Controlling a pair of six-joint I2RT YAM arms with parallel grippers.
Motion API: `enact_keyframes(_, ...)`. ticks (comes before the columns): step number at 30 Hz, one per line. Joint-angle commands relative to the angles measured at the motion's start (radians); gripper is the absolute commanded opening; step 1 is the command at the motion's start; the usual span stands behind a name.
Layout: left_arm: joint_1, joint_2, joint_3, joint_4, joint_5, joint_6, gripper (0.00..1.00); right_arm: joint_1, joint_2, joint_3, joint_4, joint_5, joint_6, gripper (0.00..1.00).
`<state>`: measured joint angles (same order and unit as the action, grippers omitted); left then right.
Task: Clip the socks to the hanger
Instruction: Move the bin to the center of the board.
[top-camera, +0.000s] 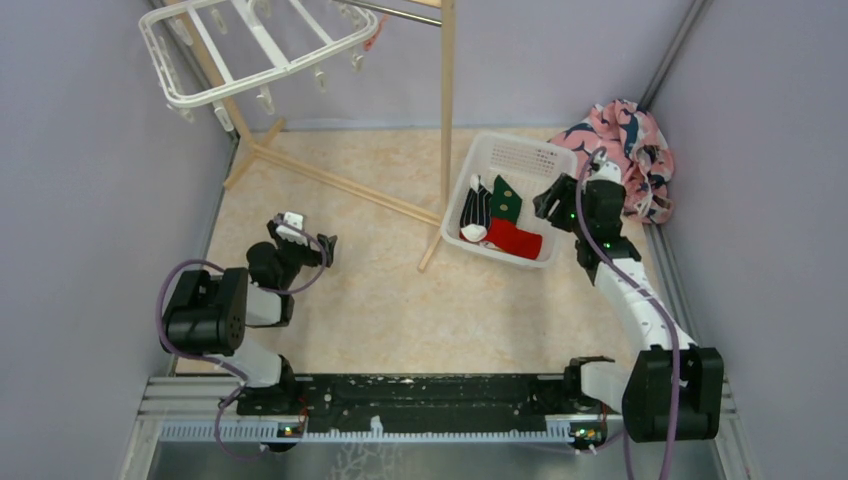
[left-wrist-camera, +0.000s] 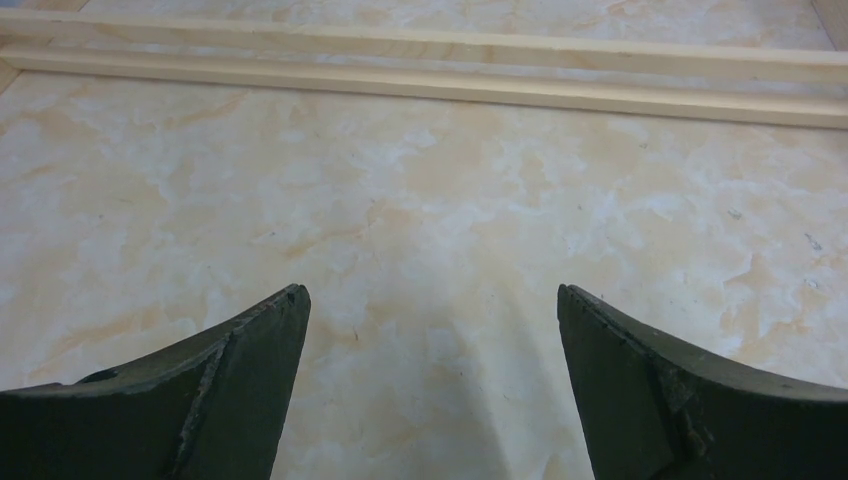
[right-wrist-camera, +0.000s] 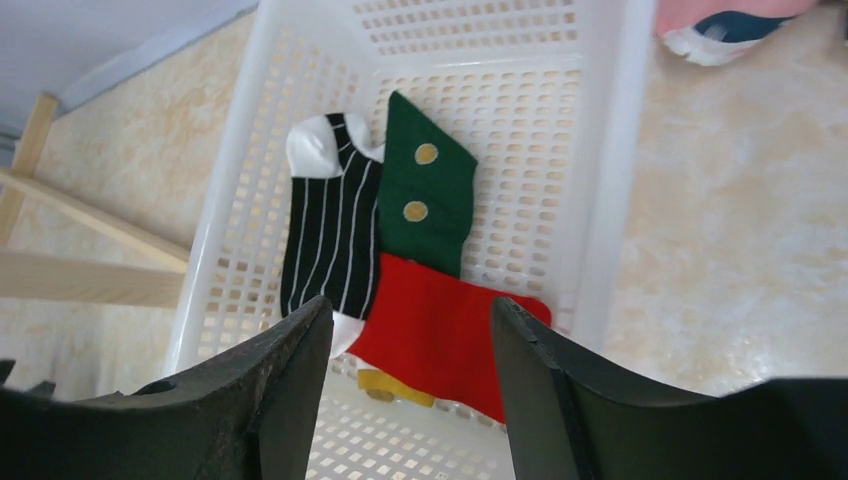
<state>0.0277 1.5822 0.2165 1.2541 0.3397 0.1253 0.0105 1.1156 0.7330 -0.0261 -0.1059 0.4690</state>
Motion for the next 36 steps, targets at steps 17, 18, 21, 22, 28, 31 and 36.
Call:
enact_keyframes(17,-0.359,-0.269,0.535,-0.892,-0.452,-0.194,0.99,0.416,0.151,0.168,-0.073,0.599,-0.201,0.55)
enact_keyframes(18,-0.359,-0.267,0.541,-0.916,-0.531,-0.213,0.99,0.471,0.154,0.174,-0.060,0.715,-0.239,0.55)
enact_keyframes(21,-0.358,-0.268,0.497,-0.962,-0.856,-0.487,0.98,0.479,0.180,0.178,-0.036,0.754,-0.159,0.84)
enact_keyframes(22,-0.344,-0.265,0.465,-0.940,-0.906,-0.543,0.98,0.462,0.194,0.170,-0.009,0.720,-0.138,0.89)
enact_keyframes(28,-0.330,-0.159,0.485,-0.918,-0.721,-0.525,1.00,0.342,0.450,0.332,-0.067,0.526,-0.083,0.89)
enact_keyframes(31,-0.330,-0.118,0.489,-0.906,-0.660,-0.538,1.00,0.329,0.590,0.441,-0.100,0.517,-0.127,0.89)
enact_keyframes(36,-0.330,-0.071,0.487,-0.861,-0.544,-0.528,1.00,0.329,0.750,0.560,-0.114,0.476,-0.128,0.88)
